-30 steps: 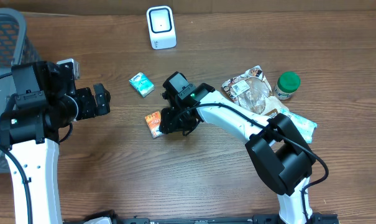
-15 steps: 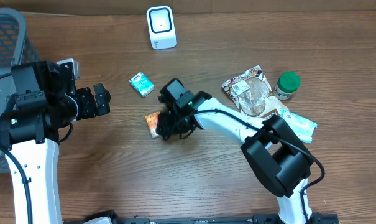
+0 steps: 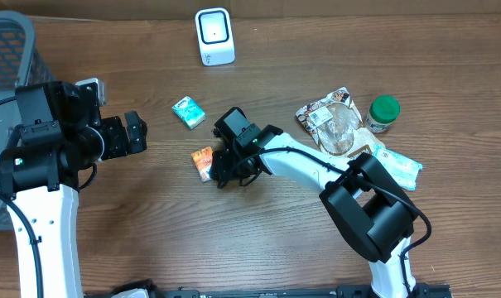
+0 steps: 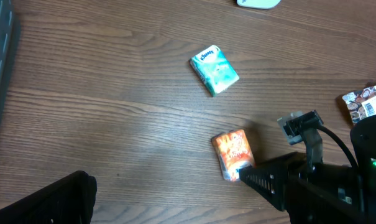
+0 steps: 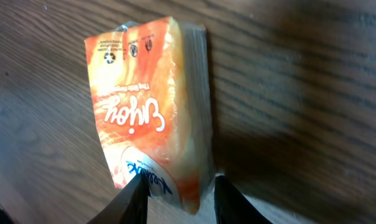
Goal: Scan the item barcode
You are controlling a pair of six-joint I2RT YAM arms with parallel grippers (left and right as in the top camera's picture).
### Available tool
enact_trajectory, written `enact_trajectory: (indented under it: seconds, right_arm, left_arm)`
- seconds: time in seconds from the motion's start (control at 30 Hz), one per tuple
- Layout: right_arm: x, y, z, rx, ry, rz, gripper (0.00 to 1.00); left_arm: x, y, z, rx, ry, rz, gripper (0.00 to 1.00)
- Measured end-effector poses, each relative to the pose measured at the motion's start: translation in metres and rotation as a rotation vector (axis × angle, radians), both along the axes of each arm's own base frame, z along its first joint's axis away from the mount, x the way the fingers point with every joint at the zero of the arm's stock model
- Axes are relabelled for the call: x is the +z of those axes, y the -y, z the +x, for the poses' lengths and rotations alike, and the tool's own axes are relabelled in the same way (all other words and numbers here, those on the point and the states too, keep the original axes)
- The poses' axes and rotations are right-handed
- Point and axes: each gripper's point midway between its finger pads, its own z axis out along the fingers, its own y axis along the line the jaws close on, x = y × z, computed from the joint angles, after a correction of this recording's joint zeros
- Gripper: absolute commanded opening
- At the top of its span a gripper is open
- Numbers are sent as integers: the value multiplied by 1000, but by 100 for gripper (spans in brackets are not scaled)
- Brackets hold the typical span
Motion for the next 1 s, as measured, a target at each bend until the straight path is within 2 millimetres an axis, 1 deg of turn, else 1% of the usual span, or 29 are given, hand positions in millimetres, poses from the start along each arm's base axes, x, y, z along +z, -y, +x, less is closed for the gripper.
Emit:
enact_trajectory:
  seconds: [0.1,0.27,0.33,0.4,0.43,0.63,0.8,0.83,0.9,0.93,1.0]
  right_arm:
    - [-5,1,-1,-4,2,2,33]
    - [-4,-1,1,-9,10,13,31]
    - [-4,-1,2,-8,14,16,23]
    - [-4,-2,1,-3,13,21,9]
    - [-4,-3,0,0,10,25,4]
    - [-1,-6,-4,11,-37,77,4]
    - [9,1,1,33,-90,153,4]
    - [13,4,1,38,-102,174,4]
    - [31,10,5,54,-109,236,4]
    - [45,11,8,64,-105,277,4]
    - [81,16,13,89,-78,377,4]
  left_arm:
    - [0,0,0,0,0,0,100]
    - [0,0,0,0,0,0,99]
    - [0,0,0,0,0,0,100]
    - [0,0,0,0,0,0,100]
    - [0,0,0,0,0,0,100]
    - [0,0,0,0,0,0,99]
    - [0,0,0,0,0,0,99]
    - [0,0,0,0,0,0,99]
    - [0,0,0,0,0,0,100]
    - [0,0,0,0,0,0,100]
    - [0,0,0,0,0,0,100]
